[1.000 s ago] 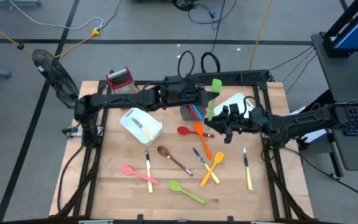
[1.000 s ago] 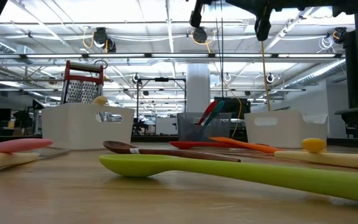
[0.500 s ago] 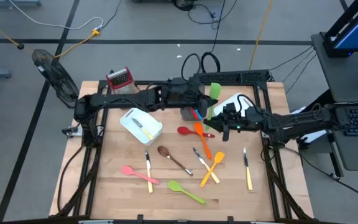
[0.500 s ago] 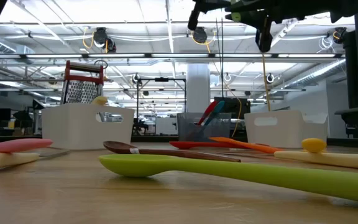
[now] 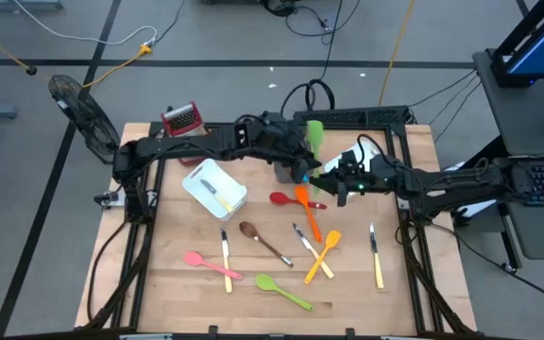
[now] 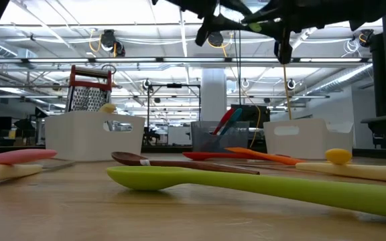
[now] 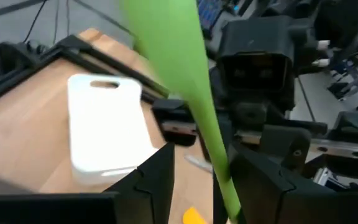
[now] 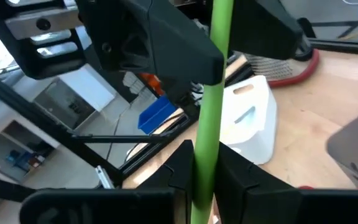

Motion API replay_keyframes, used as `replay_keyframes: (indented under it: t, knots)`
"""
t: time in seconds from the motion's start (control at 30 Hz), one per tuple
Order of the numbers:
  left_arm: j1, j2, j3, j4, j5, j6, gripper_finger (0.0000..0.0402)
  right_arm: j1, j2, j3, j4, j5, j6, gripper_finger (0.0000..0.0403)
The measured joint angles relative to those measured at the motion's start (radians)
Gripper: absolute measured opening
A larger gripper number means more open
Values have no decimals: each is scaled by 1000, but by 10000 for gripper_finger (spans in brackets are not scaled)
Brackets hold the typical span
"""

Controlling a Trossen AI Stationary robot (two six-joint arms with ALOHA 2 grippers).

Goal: Pick & Place Kitchen Items
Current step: Put the green spatula into the black bin

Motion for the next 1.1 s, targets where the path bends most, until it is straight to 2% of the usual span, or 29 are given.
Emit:
replay_keyframes:
  t: [0.37,0.67,0.73,1.1]
  knots:
    - [73,-21,-2,-102,22,27,154,-91,-2,2,-106,-38,23,28]
    - [101,-77,-1,-299,-108,76,154,-202,-3,4,-77,-91,102,28]
    - [104,-88,-5,-362,-136,99,154,-233,11,4,-49,-122,148,28]
    - [106,-132,-3,-371,-175,343,154,-336,212,3,192,-358,617,28]
